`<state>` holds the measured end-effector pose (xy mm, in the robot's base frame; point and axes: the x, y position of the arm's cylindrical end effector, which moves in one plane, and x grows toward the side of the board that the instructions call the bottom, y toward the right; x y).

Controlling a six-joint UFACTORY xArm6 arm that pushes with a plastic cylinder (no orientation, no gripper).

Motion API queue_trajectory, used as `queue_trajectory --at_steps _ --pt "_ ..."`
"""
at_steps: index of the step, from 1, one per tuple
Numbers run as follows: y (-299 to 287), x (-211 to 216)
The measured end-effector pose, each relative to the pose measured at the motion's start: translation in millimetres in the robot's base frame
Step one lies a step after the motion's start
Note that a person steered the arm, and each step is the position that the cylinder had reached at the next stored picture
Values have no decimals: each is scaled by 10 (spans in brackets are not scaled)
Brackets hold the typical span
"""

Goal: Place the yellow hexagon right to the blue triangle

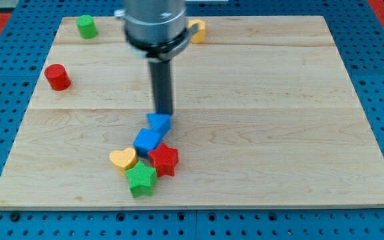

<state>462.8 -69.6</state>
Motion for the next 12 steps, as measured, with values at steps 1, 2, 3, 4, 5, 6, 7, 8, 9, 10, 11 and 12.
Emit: queue_trajectory --at_steps 1,2,3,4,5,6,7,8,9,10,11,12 --pt "-120 54" --pt "-117 -63" --pt "77 -519" --pt "664 -1113" --pt "1189 -1984" --pt "1583 -2537" --pt "844 -2571" --pt "679 -2217" --pt "397 -1963" --pt "11 -2071" --pt "-80 -1715" --pt "-41 -1412"
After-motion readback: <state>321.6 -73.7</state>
